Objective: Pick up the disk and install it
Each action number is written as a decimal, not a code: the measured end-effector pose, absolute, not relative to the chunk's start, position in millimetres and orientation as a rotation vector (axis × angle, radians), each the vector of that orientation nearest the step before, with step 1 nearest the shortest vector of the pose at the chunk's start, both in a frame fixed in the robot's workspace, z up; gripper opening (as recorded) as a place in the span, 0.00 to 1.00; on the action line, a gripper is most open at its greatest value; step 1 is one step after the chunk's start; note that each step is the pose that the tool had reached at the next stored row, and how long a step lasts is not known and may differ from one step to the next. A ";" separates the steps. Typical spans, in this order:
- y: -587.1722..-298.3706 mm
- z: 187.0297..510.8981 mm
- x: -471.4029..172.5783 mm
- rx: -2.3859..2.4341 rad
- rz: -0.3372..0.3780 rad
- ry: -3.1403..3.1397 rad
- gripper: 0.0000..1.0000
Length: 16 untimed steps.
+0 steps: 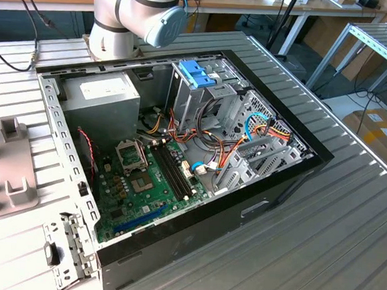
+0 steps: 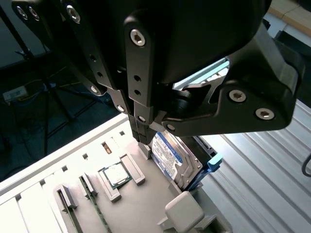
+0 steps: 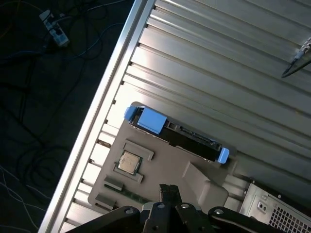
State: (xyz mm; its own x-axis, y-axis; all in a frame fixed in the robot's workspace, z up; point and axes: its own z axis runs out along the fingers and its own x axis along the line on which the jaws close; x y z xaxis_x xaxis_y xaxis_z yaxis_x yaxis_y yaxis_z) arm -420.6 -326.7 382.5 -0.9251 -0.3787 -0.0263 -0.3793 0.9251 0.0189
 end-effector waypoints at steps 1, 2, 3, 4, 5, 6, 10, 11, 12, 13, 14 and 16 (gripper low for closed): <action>-326.7 382.5 -420.6 -0.609 0.037 3.059 0.11; -326.7 382.5 -420.6 -0.614 0.037 3.058 0.11; -326.7 382.5 -420.6 -0.620 0.037 3.057 0.11; -326.7 382.5 -420.6 -0.626 0.037 3.056 0.11; -326.7 382.5 -420.6 -0.632 0.037 3.055 0.11; -326.7 382.5 -420.6 -0.642 0.037 3.053 0.11; -326.7 382.5 -420.6 -0.674 0.038 3.046 0.11; -326.7 382.5 -420.6 -0.680 0.038 3.045 0.11; -326.7 382.5 -420.6 -0.686 0.038 3.044 0.11; -326.7 382.5 -420.6 -0.692 0.038 3.042 0.11; -326.7 382.5 -420.6 -0.698 0.038 3.041 0.11; -326.7 382.5 -420.6 -0.711 0.038 3.038 0.11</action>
State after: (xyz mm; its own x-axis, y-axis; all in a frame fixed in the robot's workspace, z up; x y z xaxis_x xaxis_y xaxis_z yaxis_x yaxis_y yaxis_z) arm -420.6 -326.7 382.5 -0.8960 -0.4432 -0.0263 -0.4437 0.8960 0.0189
